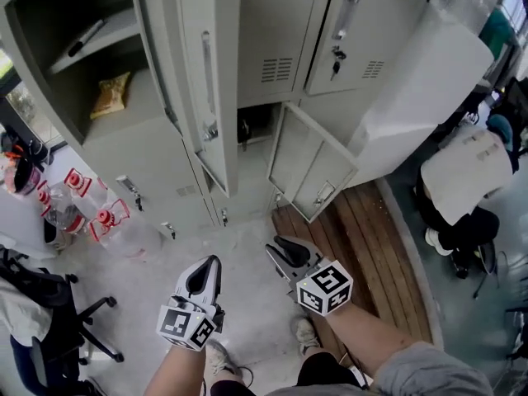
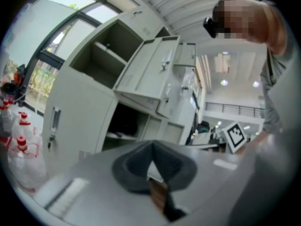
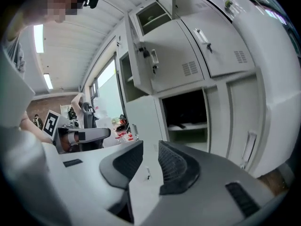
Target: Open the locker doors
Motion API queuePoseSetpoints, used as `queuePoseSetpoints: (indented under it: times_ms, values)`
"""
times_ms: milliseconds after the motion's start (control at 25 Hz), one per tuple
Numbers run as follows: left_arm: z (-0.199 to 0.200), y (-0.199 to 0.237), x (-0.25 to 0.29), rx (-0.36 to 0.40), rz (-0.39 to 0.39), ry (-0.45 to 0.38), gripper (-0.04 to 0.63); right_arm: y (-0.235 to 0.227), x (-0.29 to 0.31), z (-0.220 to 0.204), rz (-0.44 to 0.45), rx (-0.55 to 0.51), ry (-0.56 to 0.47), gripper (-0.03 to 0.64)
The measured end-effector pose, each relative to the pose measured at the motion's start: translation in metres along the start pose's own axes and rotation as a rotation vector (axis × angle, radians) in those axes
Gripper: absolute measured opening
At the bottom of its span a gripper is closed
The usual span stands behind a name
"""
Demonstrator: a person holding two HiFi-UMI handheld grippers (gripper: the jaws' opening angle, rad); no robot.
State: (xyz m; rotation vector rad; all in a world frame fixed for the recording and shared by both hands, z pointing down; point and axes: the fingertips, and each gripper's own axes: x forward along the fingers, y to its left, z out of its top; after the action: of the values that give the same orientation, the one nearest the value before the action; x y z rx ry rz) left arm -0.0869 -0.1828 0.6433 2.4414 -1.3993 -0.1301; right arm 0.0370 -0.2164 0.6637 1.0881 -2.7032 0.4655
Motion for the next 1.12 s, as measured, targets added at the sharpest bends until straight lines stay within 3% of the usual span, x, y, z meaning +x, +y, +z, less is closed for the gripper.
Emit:
queuePoseSetpoints:
  times_ms: [360, 640, 840, 1120]
  values:
    - [0.192, -0.068, -0.045, 0.080, 0.031, -0.073, 0.005, 0.046, -0.080, 0.209, 0.022, -0.062, -0.117, 0.071]
    - [0.320, -0.104, -0.083, 0.129, 0.040, -0.192, 0.005, 0.070, -0.127, 0.316, 0.016, -0.130, -0.163, 0.025]
    - [0.358, -0.119, -0.110, 0.122, 0.045, -0.244, 0.005, 0.084, -0.144, 0.341, 0.037, -0.122, -0.189, 0.008]
    - [0.363, -0.116, -0.126, 0.091, 0.060, -0.281, 0.005, 0.087, -0.142, 0.333, 0.058, -0.114, -0.169, 0.006]
